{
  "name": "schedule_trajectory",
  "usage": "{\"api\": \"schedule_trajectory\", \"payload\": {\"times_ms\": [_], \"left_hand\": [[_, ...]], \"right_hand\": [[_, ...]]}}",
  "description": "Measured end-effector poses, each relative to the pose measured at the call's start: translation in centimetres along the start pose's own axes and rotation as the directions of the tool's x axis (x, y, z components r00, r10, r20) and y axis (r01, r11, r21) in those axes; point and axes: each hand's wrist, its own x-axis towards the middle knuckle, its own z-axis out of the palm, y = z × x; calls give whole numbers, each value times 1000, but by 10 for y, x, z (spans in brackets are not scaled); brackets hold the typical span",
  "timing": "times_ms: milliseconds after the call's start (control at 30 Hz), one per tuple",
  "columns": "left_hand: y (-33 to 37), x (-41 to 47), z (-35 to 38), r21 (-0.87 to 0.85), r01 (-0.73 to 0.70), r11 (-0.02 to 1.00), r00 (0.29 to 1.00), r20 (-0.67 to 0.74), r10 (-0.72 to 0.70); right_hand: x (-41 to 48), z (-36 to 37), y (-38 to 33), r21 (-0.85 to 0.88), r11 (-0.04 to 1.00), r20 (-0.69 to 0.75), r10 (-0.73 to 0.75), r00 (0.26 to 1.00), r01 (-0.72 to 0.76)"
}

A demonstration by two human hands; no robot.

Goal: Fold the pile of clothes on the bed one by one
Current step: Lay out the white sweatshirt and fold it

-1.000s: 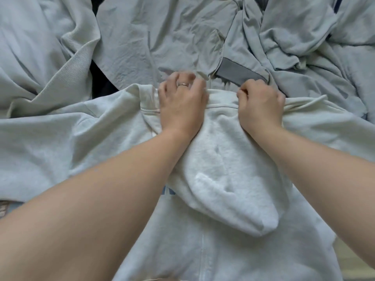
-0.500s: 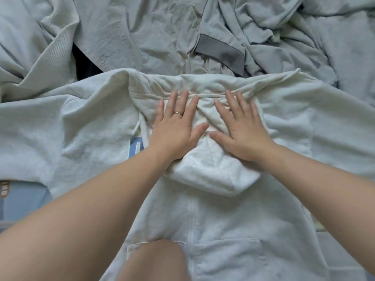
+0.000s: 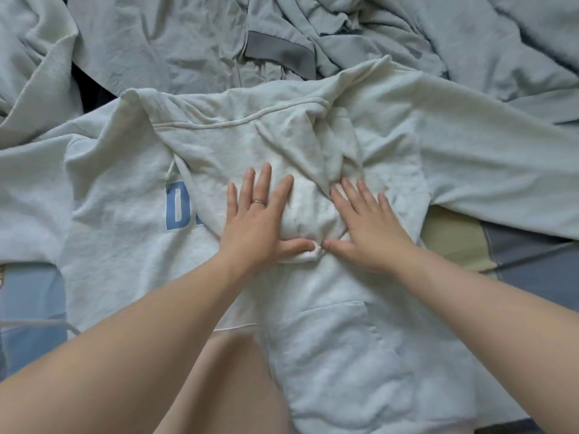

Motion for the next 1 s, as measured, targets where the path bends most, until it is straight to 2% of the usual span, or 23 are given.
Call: {"api": "schedule_trajectory", "payload": {"times_ms": [67, 133, 200, 267, 367, 467, 533, 633, 733, 800, 867, 1000], "left_hand": [[12, 2, -4, -8, -40, 999, 999, -31, 39], [34, 11, -10, -2, -110, 994, 993, -32, 110], [65, 27, -16, -26, -183, 983, 983, -29, 182], [98, 44, -19, -55, -258, 964, 966, -14, 258], [148, 68, -14, -69, -350, 934, 936, 12, 352], [202, 97, 9, -101, -417, 903, 905, 42, 422], [246, 113, 34, -102, -464, 880, 879, 71, 471], [315, 128, 75, -69, -494, 867, 858, 123, 499], [375, 130, 105, -24, -448, 893, 888, 102, 448], [417, 132, 124, -13, -422, 907, 902, 99, 421], [452, 136, 138, -32, -408, 912, 903, 135, 408], [491, 146, 155, -19, -340, 940, 917, 214, 337]], "right_hand": [[-12, -19, 7, 96, 994, -61, -50, 997, 55], [-29, -39, 20, 52, 998, -181, -17, 983, 27], [-44, -56, 39, 28, 994, -212, 107, 971, -104], [-57, -69, 66, 77, 966, -174, 256, 951, -246], [-76, -82, 118, 159, 888, -167, 455, 875, -432], [-96, -82, 184, 225, 791, -211, 609, 764, -568], [-112, -76, 235, 235, 728, -221, 685, 694, -644], [-137, -64, 305, 240, 658, -203, 753, 626, -714], [-156, -59, 359, 186, 654, -176, 756, 630, -733], [-170, -55, 392, 180, 681, -228, 731, 643, -710], [-180, -49, 416, 270, 687, -273, 726, 631, -674], [-192, -44, 437, 411, 694, -424, 720, 550, -591]]}}
